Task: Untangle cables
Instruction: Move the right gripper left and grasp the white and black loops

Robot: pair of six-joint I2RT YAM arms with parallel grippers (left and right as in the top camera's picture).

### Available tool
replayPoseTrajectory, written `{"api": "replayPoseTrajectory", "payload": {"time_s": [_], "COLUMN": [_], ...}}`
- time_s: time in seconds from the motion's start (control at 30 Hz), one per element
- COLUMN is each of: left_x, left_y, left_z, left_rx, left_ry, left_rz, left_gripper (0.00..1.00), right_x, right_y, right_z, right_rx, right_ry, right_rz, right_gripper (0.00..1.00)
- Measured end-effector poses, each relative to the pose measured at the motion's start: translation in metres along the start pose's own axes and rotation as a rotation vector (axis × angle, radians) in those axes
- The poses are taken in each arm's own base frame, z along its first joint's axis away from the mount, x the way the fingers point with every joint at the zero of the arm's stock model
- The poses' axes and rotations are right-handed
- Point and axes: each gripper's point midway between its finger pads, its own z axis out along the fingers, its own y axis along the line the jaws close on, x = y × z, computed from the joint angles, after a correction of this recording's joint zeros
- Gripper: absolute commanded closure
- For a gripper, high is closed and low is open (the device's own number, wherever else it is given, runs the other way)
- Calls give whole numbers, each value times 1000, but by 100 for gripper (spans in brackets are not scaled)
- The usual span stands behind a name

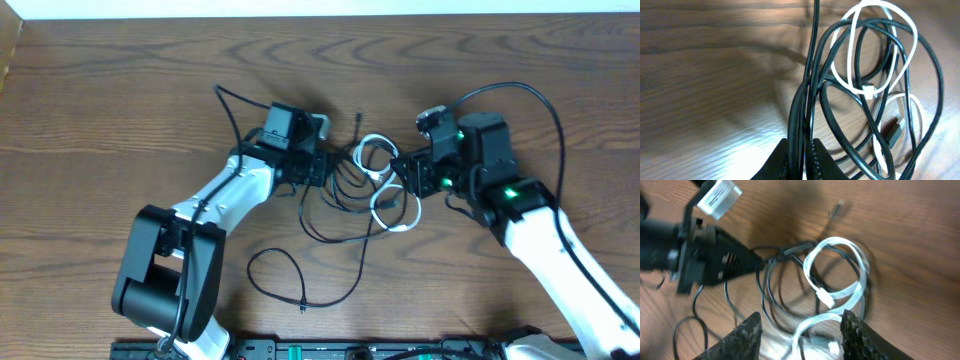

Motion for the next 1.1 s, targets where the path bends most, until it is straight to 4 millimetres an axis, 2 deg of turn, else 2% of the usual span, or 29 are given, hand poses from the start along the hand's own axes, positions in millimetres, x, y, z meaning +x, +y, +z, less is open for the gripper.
{"api": "replayPoseTrajectory", "payload": {"time_s": [0.13,0.27,0.53,0.77,1.1], "left_x": [2,3,4,4,3], "left_y": [-15,-18,-19,-19,-19], "left_z": [4,6,6,6,6], "left_rx": [25,29,30,31,31], "left_ry": [6,8,9,8,8], "left_rz": [49,60,65,65,65], "left_gripper": [87,87,87,87,87], "right_x": [7,22,53,71,64], "right_y": [-8,-19,-66,-87,-93], "right_z": [24,43,62,72,77], "right_rx": [-11,-3,134,217,240], "right_ry": [35,95,191,236,202], "right_rz": [83,154,267,286,274], "right_gripper": [57,59,59,58,59]}}
